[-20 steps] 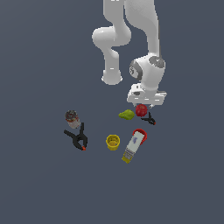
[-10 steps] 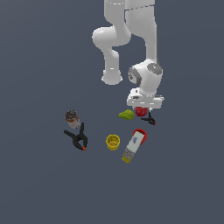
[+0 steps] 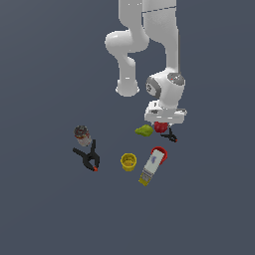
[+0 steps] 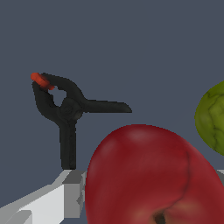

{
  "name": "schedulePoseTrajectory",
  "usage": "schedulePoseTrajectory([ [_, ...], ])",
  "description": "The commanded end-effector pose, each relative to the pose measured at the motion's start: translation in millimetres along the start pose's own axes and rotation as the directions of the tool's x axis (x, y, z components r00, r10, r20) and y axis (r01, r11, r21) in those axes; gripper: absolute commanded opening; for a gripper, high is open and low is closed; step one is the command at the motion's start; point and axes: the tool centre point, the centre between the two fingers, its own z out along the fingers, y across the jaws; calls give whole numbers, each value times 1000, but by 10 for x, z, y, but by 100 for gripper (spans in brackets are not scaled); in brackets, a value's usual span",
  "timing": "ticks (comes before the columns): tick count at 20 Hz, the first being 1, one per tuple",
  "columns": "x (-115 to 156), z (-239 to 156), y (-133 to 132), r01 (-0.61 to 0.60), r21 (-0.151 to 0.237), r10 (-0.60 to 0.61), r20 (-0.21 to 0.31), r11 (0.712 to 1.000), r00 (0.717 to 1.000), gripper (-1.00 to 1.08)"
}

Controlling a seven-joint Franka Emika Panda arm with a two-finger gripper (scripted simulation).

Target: Pick up a designated object from a clutter of objects.

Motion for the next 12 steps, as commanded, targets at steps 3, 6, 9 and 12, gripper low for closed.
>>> schedulePoseTrajectory([
  [3,1,0,1,0,0,0,0,1000,1000,-100],
  [6,9,-18,0,0,0,0,0,1000,1000,-100],
  [9,35,-72,-2,0,0,0,0,1000,1000,-100],
  [12,77,-161,-8,0,0,0,0,1000,1000,-100],
])
